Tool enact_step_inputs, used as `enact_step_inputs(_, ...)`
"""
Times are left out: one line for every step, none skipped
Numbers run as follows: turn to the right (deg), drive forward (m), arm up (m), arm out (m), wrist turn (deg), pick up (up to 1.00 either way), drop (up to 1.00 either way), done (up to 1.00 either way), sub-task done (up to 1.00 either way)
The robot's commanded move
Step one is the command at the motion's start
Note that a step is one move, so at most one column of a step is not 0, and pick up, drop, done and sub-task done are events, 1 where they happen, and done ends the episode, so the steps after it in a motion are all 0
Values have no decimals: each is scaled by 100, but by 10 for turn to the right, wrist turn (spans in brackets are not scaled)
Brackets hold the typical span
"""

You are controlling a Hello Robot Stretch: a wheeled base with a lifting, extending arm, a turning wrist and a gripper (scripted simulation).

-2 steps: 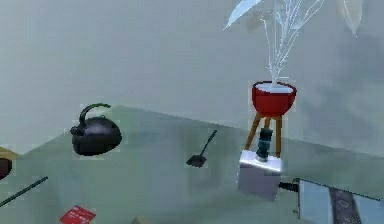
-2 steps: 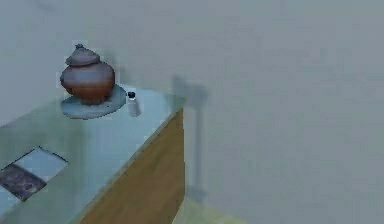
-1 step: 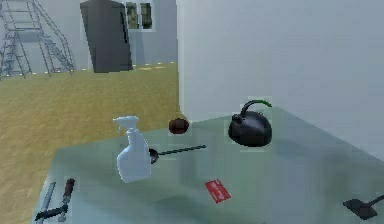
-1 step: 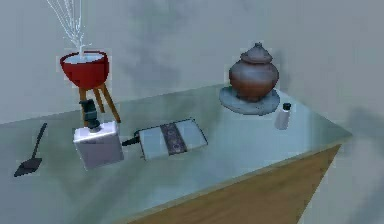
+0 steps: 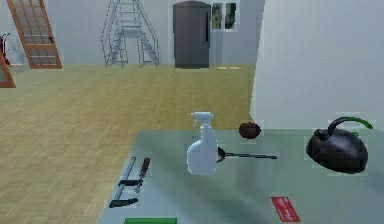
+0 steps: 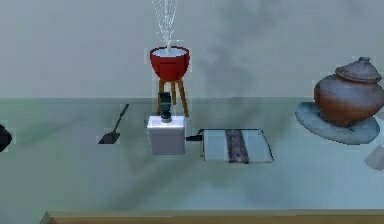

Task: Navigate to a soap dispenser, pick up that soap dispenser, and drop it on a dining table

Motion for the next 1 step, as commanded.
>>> enact_step_inputs(0,0,50,0,0,0,0,0,0)
